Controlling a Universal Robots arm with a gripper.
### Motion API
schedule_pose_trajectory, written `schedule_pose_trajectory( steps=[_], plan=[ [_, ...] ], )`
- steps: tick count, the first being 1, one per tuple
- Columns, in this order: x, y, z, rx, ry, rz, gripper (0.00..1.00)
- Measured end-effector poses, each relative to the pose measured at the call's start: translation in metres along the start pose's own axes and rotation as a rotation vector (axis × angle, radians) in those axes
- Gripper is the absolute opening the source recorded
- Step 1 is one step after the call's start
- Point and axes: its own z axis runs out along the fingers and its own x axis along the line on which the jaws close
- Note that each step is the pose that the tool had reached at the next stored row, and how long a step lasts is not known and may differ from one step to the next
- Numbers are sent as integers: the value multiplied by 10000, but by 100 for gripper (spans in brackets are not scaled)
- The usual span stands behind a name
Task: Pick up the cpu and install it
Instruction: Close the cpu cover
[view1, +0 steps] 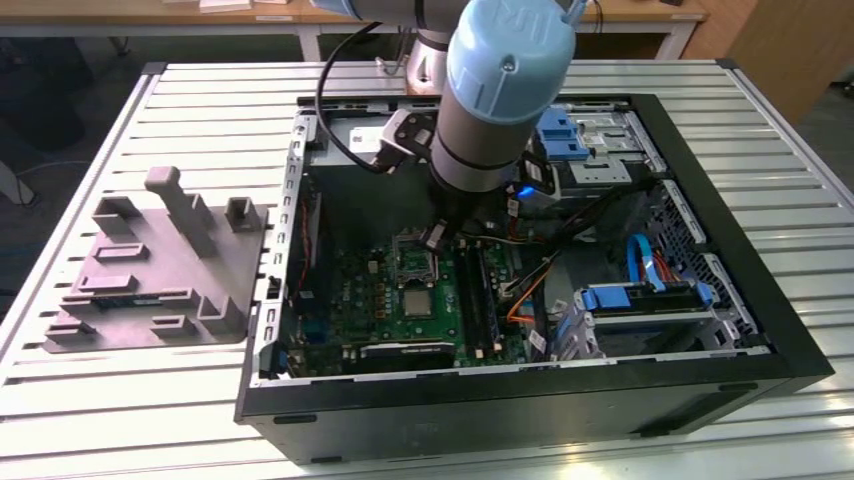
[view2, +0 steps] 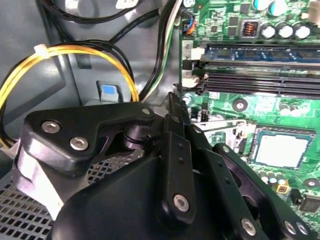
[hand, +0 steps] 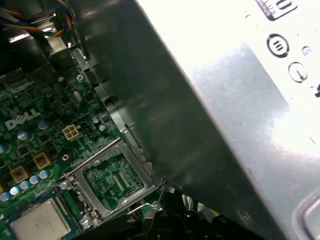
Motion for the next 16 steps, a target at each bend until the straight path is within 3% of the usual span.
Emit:
schedule_pose_trajectory(
  steps=[1, 3, 16],
  plan=[
    [0, 5, 0, 140, 214, 13, 11],
    [-4, 9, -3, 186, 284, 17, 11],
    [-33, 37, -91, 248, 379, 24, 11]
  ],
)
